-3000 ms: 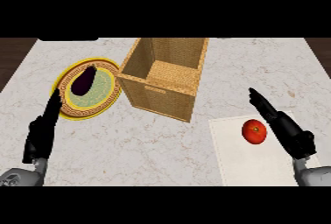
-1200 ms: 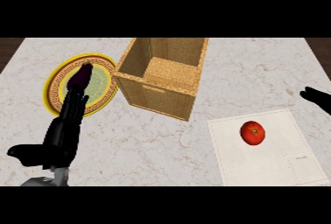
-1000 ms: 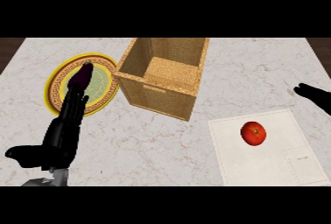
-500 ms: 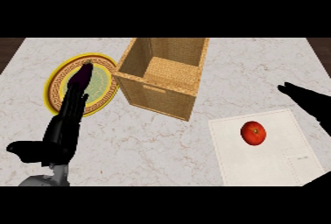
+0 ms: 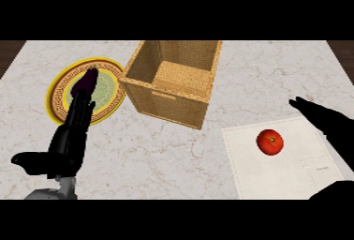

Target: Pick the tomato from the placemat and place it in the basket

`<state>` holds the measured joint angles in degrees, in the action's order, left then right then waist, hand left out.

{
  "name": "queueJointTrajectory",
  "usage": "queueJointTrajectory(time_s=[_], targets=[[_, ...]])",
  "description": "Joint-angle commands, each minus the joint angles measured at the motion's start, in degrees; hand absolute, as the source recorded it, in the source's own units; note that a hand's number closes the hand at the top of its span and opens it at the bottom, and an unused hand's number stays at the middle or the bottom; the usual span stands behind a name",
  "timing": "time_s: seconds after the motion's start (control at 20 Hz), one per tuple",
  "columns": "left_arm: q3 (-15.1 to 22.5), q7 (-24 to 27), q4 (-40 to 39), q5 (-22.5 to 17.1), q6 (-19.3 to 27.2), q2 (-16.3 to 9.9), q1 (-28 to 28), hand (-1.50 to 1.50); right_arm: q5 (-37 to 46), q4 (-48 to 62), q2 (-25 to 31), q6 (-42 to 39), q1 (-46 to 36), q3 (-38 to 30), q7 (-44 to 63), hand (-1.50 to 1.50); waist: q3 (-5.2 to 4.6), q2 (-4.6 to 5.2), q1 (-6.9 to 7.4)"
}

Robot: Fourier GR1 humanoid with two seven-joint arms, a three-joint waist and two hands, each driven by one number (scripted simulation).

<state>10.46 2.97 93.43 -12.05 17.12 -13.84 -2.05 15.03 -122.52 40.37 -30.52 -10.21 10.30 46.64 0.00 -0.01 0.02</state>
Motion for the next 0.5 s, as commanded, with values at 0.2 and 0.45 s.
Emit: queueJointTrajectory(time_s=[0.2,0.45], targets=[[-2.56,-0.81,-0.41,2.13,-1.48,2.23,-0.53,0.00,10.70,3.73,-8.29,-1.77,-0.19,2.13,-3.50,-1.50,-0.01,0.01,0.10],[-0.76,-0.15,0.80,4.43,-1.10,4.40,1.51,0.00,21.80,9.22,-11.10,5.15,4.02,5.02,-12.13,-1.50,0.01,0.02,0.11]])
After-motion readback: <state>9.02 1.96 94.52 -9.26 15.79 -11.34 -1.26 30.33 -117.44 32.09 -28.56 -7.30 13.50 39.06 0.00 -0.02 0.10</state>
